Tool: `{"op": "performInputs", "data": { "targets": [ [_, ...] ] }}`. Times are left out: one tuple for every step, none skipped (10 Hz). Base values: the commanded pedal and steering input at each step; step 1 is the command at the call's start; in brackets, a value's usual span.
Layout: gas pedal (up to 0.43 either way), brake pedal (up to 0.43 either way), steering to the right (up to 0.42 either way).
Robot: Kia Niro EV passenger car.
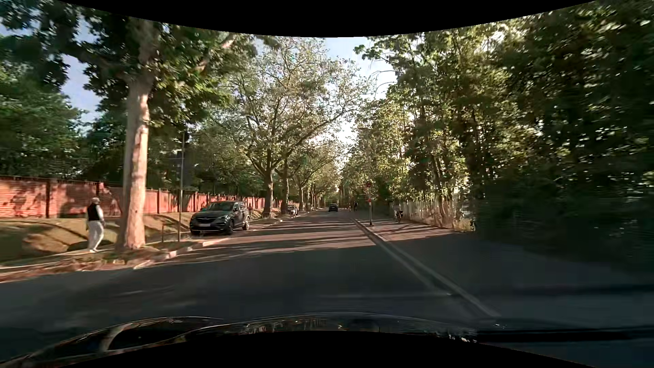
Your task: Follow the waypoints while adhering to traffic rules and regulations
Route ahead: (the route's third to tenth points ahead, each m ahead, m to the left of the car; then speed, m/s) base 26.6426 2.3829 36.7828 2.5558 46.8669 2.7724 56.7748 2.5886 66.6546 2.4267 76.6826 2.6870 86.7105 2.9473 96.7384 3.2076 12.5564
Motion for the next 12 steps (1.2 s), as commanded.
{"op": "performInputs", "data": {
  "targets": [
    [0.189,0.000,-0.001],
    [0.177,0.000,-0.001],
    [0.157,0.000,-0.001],
    [0.150,0.000,-0.001],
    [0.118,0.000,-0.001],
    [0.118,0.000,-0.001],
    [0.110,0.000,-0.001],
    [0.098,0.000,-0.001],
    [0.087,0.000,-0.001],
    [0.087,0.000,0.000],
    [0.087,0.000,0.000],
    [0.087,0.000,0.000]
  ]
}}
